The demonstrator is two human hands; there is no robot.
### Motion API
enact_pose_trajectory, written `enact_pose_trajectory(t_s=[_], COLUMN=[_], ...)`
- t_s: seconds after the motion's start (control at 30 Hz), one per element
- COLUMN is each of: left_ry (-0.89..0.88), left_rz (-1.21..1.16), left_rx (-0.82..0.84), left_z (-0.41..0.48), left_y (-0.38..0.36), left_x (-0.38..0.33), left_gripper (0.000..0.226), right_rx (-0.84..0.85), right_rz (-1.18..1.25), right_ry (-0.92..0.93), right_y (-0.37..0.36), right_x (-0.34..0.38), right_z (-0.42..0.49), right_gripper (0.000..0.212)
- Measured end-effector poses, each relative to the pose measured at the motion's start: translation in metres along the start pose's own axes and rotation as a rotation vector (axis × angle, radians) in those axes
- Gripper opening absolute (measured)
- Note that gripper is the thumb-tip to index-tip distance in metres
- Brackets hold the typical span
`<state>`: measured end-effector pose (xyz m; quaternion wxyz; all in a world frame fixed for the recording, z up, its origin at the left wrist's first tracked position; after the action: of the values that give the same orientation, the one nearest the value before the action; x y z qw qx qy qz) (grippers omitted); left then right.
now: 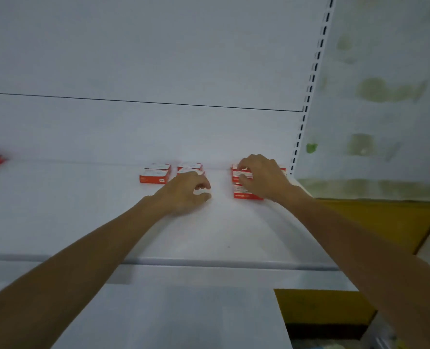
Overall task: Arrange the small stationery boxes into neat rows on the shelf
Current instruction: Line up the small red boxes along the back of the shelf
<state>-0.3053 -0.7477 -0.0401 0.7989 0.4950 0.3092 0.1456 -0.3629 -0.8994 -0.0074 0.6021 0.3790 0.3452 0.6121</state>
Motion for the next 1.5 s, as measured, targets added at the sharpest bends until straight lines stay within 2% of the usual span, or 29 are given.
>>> enact_pose_trajectory(t_s=[0.17,0.43,0.67,0.87,1.2,1.5], left_ry=[0.157,0.556,0.597,0.58,0.591,0.547], left_rz=[0.031,0.112,0.216,0.193,0.175,0.209], left_rx=[-0.088,-0.324,-0.389,-0.369,-0.41,-0.328], left_z=[-0.077,-0.273,-0.362,-0.386,-0.387,-0.329], left_y=[0.072,0.22,0.284,0.286,0.303,0.325], left_x=[0.091,0.244,0.298,0.332,0.418,0.507], left_gripper=[0.024,0.012,0.015,0.015,0.013,0.019], right_rx=[0.034,0.157,0.143,0.192,0.207,0.214], right_rz=[0.132,0.377,0.466,0.466,0.38,0.397], right_ry=[0.223,0.46,0.561,0.562,0.568,0.406], right_y=[-0.036,-0.077,-0.08,-0.104,-0.143,-0.18], right_x=[0.146,0.374,0.503,0.557,0.6,0.606], right_z=[0.047,0.083,0.099,0.107,0.171,0.264], right_gripper=[0.031,0.037,0.038,0.036,0.037,0.035])
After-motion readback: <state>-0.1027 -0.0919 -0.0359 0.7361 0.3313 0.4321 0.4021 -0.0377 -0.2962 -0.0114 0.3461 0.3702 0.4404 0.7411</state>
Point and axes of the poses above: each hand's wrist, its own z-axis towards the middle knuckle, its own y-axis out of the back of the hand, x = y × z, the point moved 7 cm from there along z, towards the middle knuckle, and after that the axes turned 2 degrees about y, right-handed, at the moved point
